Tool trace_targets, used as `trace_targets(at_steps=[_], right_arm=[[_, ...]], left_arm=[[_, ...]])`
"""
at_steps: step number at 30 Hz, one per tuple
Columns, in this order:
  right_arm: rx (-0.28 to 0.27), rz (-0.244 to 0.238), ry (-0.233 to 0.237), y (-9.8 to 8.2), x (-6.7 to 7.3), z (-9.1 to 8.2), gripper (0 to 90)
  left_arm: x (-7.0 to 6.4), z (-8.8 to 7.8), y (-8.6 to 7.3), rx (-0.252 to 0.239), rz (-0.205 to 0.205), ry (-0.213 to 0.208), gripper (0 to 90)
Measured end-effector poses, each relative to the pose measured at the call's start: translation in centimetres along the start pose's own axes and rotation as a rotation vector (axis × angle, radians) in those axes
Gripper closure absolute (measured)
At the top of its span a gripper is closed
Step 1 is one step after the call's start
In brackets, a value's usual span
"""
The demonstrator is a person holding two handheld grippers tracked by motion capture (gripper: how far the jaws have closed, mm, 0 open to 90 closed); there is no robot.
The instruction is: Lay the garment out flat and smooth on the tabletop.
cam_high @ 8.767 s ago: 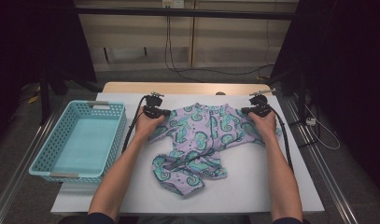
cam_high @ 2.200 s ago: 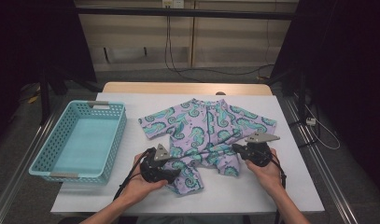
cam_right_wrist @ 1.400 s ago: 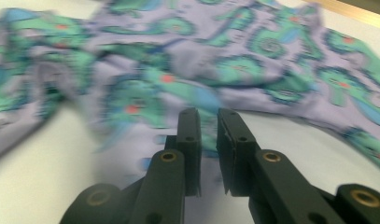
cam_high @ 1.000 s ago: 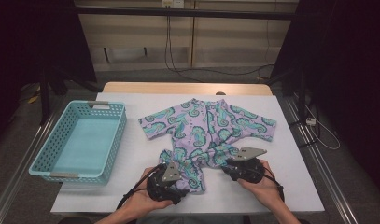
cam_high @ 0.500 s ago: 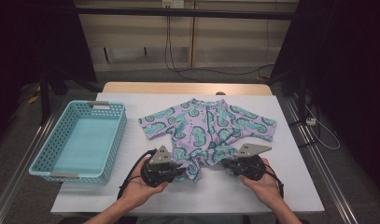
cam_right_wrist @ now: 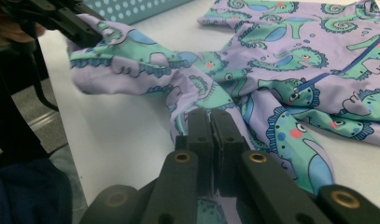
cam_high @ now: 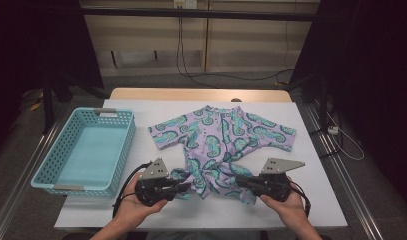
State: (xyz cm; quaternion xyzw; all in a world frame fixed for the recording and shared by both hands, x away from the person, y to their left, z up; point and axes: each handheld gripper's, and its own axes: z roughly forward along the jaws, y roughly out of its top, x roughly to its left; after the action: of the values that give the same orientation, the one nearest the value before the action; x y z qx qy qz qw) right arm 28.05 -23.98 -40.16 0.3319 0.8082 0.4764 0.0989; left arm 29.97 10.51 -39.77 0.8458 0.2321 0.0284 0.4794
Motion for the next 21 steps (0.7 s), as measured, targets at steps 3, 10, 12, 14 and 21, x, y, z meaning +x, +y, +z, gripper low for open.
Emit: trace_targets(at_steps=[3,10,12,14,21], right_arm=[[0.061,-0.040,-0.049,-0.5,-0.1,0.7,86.0],[0.150,-0.079,-0.172,-1.6,-1.6,1.2,87.5],[0.173,-0.082,-0.205,-1.9,-2.4,1.0,87.2],[0.193,-0.065,-0.217,-2.3,-3.2,0.8,86.5],[0.154,-0.069,-0.216,-2.3,-2.9,-0.2,76.4]], left_arm=[[0.0,0.2,-0.6,0.020,0.011,0.036,74.4],[0.6,1.2,-1.2,0.066,0.013,0.063,69.6],[0.6,1.4,-1.3,0.069,0.006,0.062,66.2],[0.6,1.4,-1.3,0.067,-0.007,0.062,62.7],[0.7,1.0,-1.1,0.038,-0.036,0.047,52.1]])
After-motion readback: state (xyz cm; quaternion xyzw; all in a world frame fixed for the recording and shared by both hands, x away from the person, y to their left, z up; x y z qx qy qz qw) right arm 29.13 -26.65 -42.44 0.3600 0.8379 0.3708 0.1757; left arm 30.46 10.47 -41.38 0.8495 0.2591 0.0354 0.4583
